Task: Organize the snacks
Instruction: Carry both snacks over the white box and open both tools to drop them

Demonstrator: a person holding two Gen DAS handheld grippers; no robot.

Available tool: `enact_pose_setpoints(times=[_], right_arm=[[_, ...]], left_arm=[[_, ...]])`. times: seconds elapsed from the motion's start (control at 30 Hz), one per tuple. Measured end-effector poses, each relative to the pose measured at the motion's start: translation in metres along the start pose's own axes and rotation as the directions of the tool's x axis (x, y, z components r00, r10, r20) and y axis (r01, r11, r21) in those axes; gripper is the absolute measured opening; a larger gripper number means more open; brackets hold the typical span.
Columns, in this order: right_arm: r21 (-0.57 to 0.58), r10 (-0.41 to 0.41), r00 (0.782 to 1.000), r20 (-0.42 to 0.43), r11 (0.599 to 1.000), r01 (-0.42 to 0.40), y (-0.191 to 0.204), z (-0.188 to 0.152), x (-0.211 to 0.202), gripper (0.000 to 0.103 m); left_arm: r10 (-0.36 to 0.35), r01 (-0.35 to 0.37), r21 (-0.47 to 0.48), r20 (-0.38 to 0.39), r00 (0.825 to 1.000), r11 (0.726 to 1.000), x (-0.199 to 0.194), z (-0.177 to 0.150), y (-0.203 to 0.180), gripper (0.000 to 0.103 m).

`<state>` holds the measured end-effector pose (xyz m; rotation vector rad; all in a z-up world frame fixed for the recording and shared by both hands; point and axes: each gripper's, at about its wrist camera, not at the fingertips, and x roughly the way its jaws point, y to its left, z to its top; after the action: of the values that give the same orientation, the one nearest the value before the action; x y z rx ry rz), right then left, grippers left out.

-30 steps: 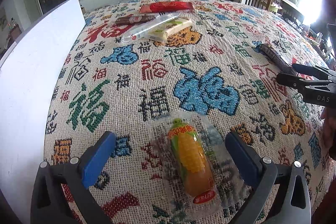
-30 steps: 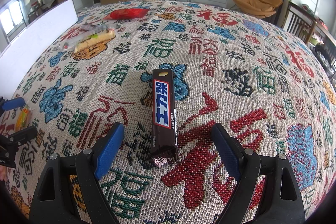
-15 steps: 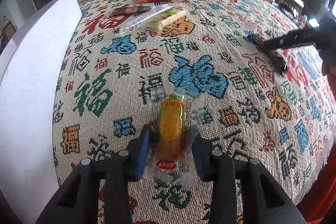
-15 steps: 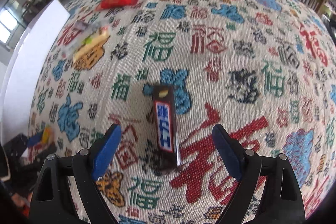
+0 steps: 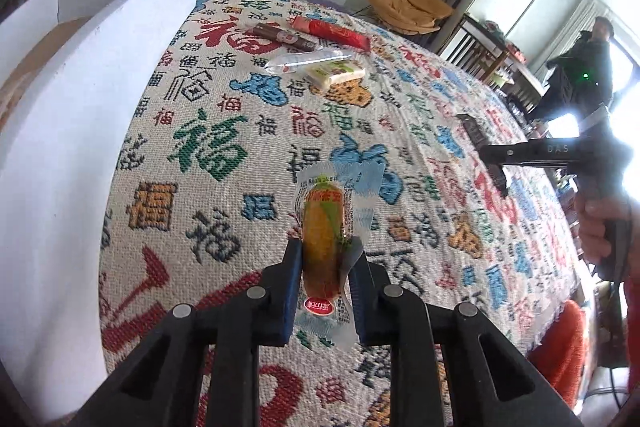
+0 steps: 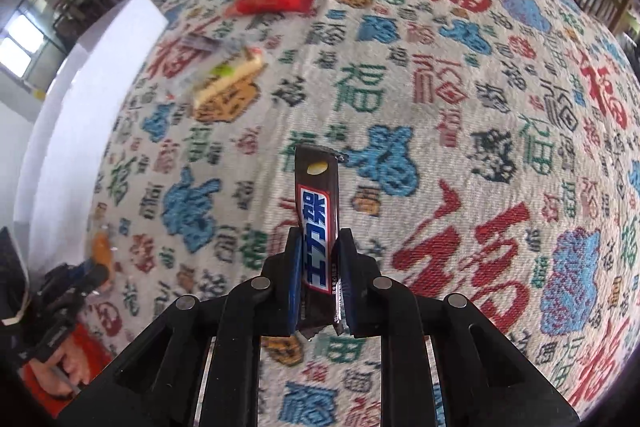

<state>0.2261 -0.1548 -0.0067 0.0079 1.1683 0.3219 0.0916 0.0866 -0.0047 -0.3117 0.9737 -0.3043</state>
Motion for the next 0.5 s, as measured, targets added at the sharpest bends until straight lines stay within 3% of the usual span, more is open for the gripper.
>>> enact_pose_setpoints(times=[0.17, 0.23, 0.37, 0.5], right_arm=[[-0.054, 0.064, 0.998, 0.014, 0.997, -0.063, 0.025, 0.004, -0.012, 0.018], [-0.076, 0.11, 0.993, 0.031, 0.991, -0.107, 0.047, 0.009, -0.024, 0.018], [-0.175, 0.268, 0.961, 0.073, 0.952, -0.252, 0.129, 0.03, -0.052, 0.018], [-0.273, 0.457, 0.889, 0.033, 0.86, -0.431, 0.23, 0.038, -0.065, 0.018]], left_arm=[[-0.098, 0.101, -0.038, 0.081, 0.992, 0.994, -0.048, 0.009, -0.003, 0.022], [-0.104, 0.11, -0.044, 0.129, 0.986, 0.993, -0.079, 0.02, 0.002, 0.022], [0.0, 0.014, -0.064, 0.207, 0.978, 0.998, -0.144, 0.043, 0.038, 0.022], [0.231, -0.205, -0.133, 0.224, 0.947, 0.97, -0.188, 0.055, 0.102, 0.022]])
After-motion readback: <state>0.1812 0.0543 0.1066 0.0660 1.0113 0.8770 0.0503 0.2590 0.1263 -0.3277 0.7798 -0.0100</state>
